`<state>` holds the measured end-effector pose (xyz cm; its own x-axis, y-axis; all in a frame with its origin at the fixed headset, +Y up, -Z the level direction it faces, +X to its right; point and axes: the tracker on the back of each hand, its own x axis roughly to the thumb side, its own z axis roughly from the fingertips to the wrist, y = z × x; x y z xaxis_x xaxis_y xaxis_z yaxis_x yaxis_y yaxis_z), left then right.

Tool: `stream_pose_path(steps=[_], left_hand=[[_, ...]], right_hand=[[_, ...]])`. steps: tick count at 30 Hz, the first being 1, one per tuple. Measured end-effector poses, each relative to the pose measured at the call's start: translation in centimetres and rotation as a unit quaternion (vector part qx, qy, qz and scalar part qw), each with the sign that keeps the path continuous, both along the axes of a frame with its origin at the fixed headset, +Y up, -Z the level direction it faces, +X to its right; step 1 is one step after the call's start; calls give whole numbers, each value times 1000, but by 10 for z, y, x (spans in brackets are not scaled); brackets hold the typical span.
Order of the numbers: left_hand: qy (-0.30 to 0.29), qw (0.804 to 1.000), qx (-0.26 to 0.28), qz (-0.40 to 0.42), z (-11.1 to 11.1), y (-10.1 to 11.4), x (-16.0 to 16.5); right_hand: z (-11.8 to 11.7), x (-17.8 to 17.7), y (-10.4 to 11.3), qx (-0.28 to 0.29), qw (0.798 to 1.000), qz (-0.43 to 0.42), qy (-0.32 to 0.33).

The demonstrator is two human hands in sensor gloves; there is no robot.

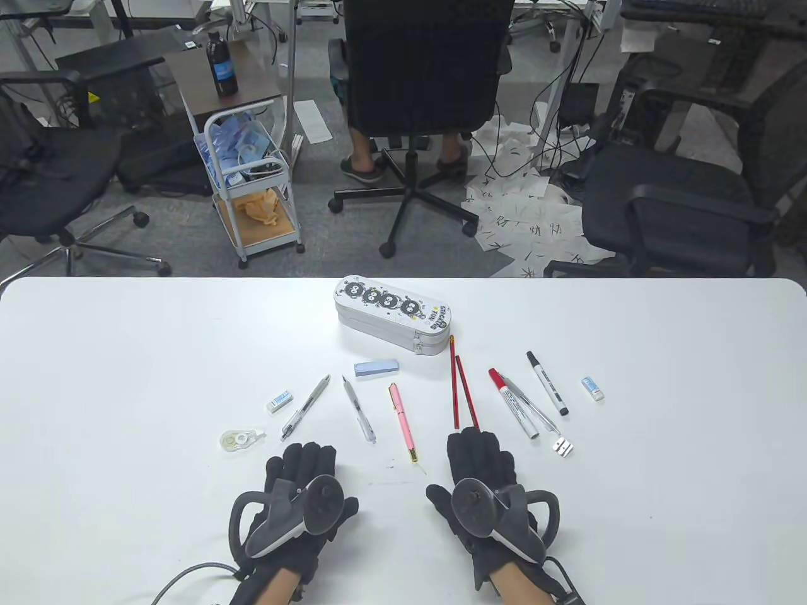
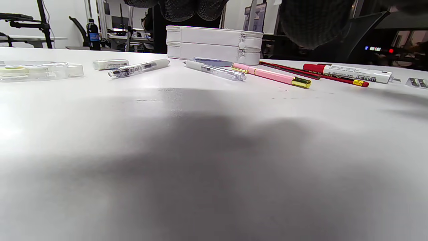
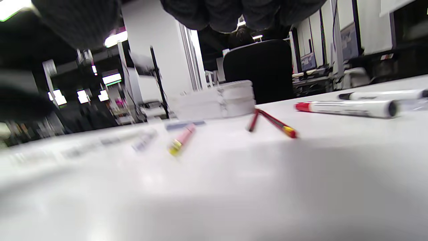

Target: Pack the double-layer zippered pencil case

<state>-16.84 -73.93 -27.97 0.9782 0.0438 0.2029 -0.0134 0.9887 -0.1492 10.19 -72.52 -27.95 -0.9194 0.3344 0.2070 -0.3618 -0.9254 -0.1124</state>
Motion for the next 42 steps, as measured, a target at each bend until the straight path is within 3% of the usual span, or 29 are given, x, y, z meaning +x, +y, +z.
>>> stream_pose_path(steps=[2,6,9,12,14,17,23,30,31,36,42], left_hand=[[-6,1000,9,-5,0,0,0],[-9,1000,0,8,-3,-2,0],[-8,1000,-5,12,-5,-3,-1],[-10,1000,-4,14,-8,-2,-2],[-12,1000,-7,21,-10,-2,-2],[-6,999,-2,38,-10,-3,-2],[-12,999,-7,34,-10,-6,0],[-12,999,-20,40,-12,-8,-2],[-11,999,-22,41,-13,-9,-3],[-10,999,-27,45,-14,-9,-5],[-11,999,-17,36,-14,-7,-6]], right_hand=[[-5,3,16,21,998,-52,-2],[-48,7,43,36,998,-39,-18],[-100,6,59,33,998,-55,-17],[-159,-2,65,4,999,0,-38],[-193,-6,64,-28,998,24,-57],[-234,-12,52,-72,995,-6,-75],[-283,-25,14,-181,979,38,-92],[-296,-39,-15,-230,965,53,-111],[-295,-39,-15,-202,968,63,-134],[-284,-38,-9,-115,983,78,-121],[-260,-28,22,-17,995,46,-93]])
